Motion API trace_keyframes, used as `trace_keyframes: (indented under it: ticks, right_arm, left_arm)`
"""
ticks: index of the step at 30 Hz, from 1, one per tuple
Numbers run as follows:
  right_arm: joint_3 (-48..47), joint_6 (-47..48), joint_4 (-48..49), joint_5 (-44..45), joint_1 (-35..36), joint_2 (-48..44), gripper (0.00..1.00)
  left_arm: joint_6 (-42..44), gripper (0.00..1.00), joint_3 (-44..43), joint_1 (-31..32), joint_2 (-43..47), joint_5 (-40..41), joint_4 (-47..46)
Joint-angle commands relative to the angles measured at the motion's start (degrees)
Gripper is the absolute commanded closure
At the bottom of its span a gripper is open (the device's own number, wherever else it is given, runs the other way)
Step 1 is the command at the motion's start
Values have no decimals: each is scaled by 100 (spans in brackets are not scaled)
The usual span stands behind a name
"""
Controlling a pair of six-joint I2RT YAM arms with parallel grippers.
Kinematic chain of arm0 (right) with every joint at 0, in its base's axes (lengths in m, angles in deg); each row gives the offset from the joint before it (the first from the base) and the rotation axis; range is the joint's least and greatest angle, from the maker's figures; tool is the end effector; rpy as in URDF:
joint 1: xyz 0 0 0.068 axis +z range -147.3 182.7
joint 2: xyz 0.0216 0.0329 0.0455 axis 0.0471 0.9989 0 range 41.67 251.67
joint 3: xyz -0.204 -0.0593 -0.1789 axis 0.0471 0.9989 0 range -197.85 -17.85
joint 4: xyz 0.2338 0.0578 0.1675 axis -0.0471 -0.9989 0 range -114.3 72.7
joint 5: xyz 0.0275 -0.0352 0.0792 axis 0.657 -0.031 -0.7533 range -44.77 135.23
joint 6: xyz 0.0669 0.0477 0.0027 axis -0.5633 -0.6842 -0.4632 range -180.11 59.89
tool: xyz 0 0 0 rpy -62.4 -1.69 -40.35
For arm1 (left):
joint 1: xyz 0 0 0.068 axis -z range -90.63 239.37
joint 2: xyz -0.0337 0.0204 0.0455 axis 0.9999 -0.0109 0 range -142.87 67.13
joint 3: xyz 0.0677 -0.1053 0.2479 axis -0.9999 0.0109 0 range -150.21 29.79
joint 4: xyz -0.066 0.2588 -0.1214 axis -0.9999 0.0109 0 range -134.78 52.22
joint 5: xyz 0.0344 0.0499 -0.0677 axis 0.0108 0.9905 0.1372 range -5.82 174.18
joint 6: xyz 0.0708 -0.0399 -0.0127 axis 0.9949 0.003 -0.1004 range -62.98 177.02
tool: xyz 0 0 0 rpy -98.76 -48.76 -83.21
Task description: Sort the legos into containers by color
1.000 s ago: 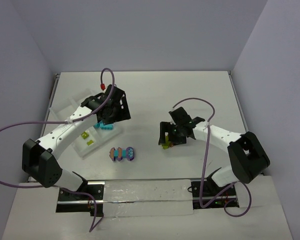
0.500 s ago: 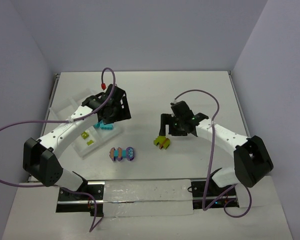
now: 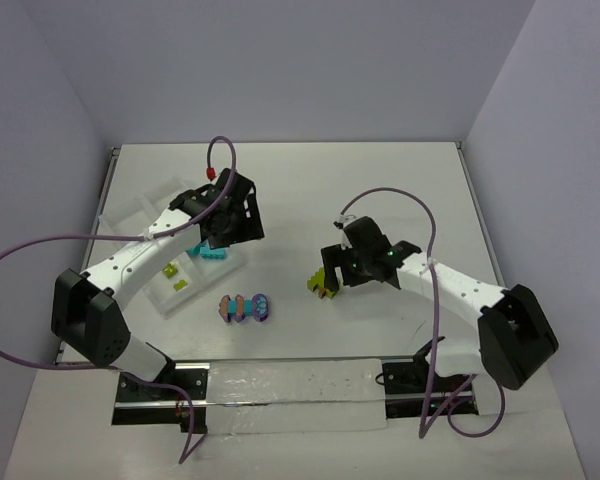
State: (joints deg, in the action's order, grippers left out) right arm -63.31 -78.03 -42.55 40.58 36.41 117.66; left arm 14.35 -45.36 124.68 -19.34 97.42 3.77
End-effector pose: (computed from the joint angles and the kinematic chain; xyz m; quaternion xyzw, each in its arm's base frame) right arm 0.2525 0.1753 0.1645 -0.1430 0.9442 0.1630 0.2478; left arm 0.3039 -0.1951 0.2619 -0.0915 0.9553 -0.0760 0.2708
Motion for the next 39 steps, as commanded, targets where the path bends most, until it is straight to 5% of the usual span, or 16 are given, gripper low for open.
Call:
trace_keyframes:
  ticks: [1,9,22,32,39]
  right_arm:
    - [696,712,1116,152,353,-965,15]
    - [550,596,1108,378,524,-939,15]
    - [-440,-1359,93,787,448,230,11]
    - [342,-2252,280,825,-700,-1209,10]
    - [435,-2294,23,990,-1292,-2028,10]
  left_arm:
    - [123,17,-312,29,-59,-76,-276]
    - [154,17,-237,37,-19,-129,-355]
    - [498,17,-9,158,-36,-600,-485]
    - [1447,18,-53,1598,-793,-1217,-976]
    - [1567,26,-107,1862,-1465,-1280,-1526]
